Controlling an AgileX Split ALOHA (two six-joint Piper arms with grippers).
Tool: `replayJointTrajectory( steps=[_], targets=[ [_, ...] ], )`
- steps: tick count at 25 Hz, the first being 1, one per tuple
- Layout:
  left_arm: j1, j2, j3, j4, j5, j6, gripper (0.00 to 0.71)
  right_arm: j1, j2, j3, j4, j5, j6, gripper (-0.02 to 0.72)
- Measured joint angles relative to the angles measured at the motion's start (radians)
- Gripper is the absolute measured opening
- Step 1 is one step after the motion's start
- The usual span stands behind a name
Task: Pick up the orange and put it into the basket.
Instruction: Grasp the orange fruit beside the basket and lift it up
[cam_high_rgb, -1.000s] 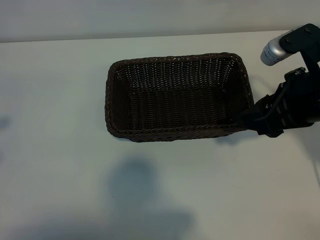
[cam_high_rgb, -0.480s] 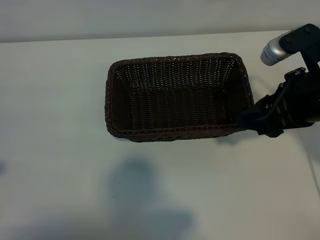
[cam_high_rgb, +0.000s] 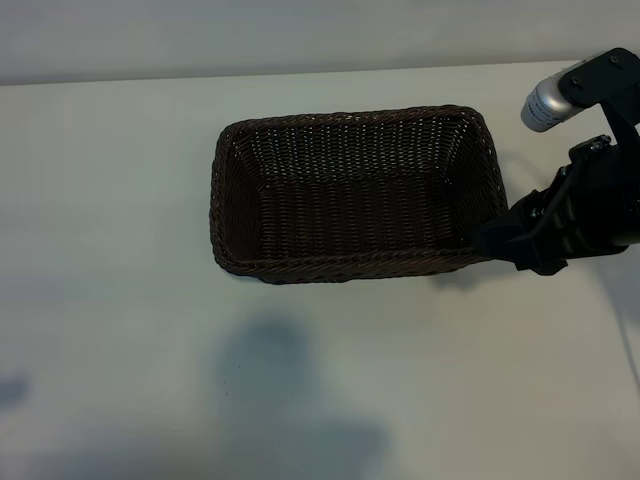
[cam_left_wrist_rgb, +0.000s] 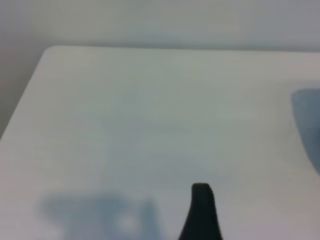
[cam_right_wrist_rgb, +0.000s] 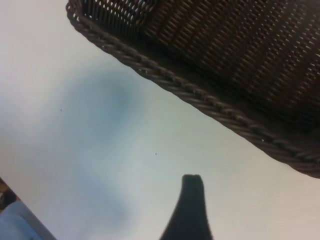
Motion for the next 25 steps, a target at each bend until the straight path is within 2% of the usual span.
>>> replayJointTrajectory(
  steps=[8, 18, 25],
  targets=[
    [0.000, -0.133, 0.076, -0.004, 0.076, 0.003, 0.573, 0.000, 0.000, 0.000, 0.000, 0.000, 0.000, 0.593],
    [0.000, -0.142, 0.181, -0.029, 0.086, 0.003, 0.571, 0.000, 0.000, 0.000, 0.000, 0.003, 0.000, 0.593],
    [0.000, -0.142, 0.189, -0.057, 0.118, 0.004, 0.571, 0.000, 0.000, 0.000, 0.000, 0.004, 0.000, 0.593]
  ],
)
